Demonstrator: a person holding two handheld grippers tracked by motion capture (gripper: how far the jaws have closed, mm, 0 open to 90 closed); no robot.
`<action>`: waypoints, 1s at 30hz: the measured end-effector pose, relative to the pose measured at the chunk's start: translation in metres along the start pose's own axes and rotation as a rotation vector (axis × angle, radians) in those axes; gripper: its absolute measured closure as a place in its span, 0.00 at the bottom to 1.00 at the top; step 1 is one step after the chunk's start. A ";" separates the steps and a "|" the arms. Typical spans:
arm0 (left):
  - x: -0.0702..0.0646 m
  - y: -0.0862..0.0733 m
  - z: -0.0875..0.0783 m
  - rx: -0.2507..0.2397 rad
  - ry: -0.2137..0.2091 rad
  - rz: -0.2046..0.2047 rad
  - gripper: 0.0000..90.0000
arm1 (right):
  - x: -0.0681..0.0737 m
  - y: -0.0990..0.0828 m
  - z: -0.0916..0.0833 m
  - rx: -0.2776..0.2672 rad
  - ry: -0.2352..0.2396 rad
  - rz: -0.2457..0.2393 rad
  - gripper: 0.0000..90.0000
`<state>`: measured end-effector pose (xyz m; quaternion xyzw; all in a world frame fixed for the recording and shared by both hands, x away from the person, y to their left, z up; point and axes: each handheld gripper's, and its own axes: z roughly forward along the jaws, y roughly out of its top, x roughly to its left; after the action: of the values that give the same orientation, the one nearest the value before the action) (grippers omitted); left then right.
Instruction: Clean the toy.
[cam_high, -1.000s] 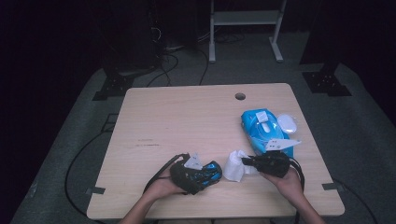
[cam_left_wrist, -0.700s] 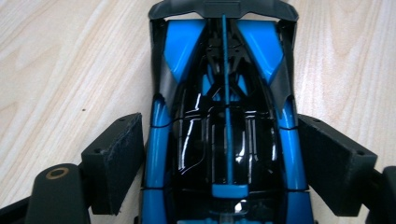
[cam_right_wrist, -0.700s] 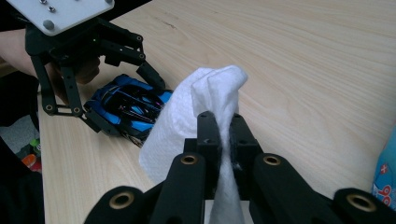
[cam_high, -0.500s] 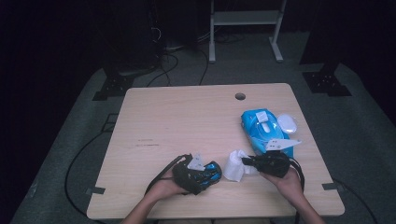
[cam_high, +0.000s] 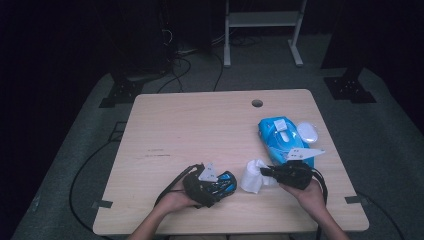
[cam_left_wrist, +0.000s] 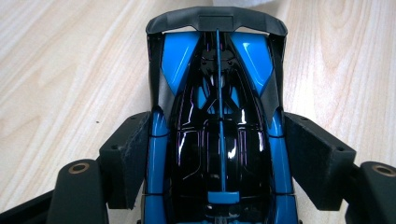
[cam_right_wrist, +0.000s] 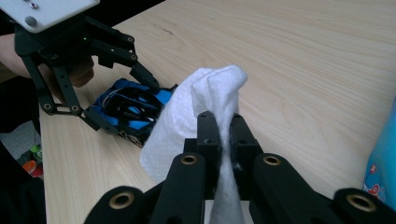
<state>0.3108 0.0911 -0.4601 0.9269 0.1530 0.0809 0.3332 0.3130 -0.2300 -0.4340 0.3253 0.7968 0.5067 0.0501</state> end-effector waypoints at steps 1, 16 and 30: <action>0.000 0.000 0.000 -0.005 0.006 -0.007 0.30 | 0.000 0.000 0.000 -0.003 0.001 0.000 0.95; 0.035 0.035 0.007 -0.006 0.063 0.007 0.31 | -0.004 0.000 -0.004 -0.008 -0.009 0.010 0.95; 0.062 0.052 0.024 -0.069 0.058 -0.028 0.55 | -0.008 -0.011 -0.011 0.042 -0.032 -0.009 0.95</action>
<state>0.3870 0.0600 -0.4418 0.9099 0.1728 0.1083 0.3613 0.3098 -0.2466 -0.4396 0.3306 0.8079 0.4844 0.0582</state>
